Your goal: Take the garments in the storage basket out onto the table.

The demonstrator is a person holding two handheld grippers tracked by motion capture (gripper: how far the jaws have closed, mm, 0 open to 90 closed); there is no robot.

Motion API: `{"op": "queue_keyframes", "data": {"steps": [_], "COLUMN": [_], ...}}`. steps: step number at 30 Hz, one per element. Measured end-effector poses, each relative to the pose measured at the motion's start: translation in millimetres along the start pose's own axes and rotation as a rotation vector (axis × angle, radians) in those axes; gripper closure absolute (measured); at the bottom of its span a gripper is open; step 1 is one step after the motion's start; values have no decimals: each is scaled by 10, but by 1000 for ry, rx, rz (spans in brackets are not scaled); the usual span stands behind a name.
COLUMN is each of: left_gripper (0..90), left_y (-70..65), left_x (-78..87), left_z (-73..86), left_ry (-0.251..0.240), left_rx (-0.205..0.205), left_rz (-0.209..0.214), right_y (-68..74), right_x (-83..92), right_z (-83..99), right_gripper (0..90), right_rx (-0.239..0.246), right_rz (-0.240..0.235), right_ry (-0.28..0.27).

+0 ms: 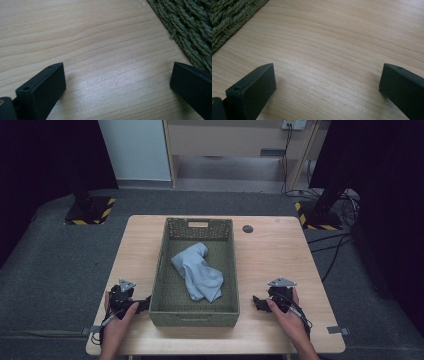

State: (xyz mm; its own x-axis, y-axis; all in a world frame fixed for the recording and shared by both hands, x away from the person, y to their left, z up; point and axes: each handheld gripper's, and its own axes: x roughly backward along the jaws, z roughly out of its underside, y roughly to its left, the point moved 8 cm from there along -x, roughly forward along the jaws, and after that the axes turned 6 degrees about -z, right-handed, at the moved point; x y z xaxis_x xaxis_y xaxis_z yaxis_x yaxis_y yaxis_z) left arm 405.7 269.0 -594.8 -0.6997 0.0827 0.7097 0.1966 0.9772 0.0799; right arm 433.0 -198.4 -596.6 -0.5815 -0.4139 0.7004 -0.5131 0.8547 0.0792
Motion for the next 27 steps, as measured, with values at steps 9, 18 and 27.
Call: {"op": "queue_keyframes", "data": {"steps": [9,18,27], "left_gripper": [0,0,0], "left_y": [0,0,0], "left_x": [0,0,0], "left_z": [0,0,-1], "left_ry": [0,0,0], "left_rx": [0,0,0], "left_rz": [0,0,0], "right_y": [0,0,22], "right_x": [0,0,20], "right_z": [0,-1,14], "right_gripper": [7,7,23], "right_rx": [0,-1,-10], "right_rz": [1,2,8], "right_ry": [0,0,-3]}}
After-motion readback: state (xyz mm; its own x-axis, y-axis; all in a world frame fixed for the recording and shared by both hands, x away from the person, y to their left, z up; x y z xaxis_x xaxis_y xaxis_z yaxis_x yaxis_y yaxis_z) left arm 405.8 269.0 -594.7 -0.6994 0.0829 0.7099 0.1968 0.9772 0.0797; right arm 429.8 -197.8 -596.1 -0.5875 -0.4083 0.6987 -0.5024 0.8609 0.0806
